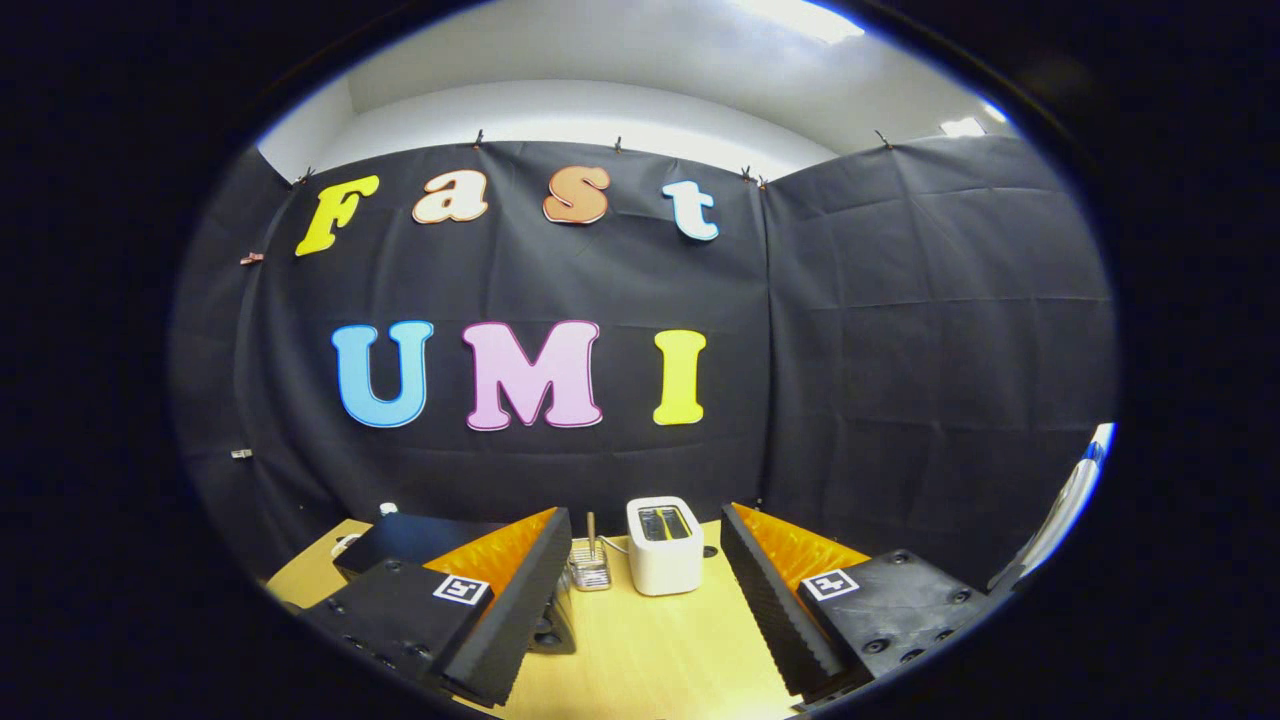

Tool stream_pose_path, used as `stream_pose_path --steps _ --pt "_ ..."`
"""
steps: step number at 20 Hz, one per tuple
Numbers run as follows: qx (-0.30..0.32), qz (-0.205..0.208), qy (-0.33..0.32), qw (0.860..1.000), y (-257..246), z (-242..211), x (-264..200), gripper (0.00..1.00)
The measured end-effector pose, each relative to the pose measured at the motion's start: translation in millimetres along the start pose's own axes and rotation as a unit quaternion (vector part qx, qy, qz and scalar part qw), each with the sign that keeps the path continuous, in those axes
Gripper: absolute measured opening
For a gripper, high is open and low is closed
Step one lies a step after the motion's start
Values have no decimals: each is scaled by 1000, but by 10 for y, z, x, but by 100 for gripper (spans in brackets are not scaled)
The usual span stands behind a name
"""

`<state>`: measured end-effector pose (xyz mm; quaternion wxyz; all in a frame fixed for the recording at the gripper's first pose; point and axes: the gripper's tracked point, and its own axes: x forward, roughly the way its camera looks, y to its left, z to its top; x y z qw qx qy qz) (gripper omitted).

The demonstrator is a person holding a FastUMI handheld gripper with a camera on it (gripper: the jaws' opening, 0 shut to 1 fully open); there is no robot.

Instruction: Open the toaster oven, put the food inside, and close the toaster oven door.

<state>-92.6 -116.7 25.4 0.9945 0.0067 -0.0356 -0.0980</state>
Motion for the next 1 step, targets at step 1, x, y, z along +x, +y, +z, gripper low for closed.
stream_pose_path --steps 1 --pt "-2 -5 3 1000 -34 -32 -10 98"
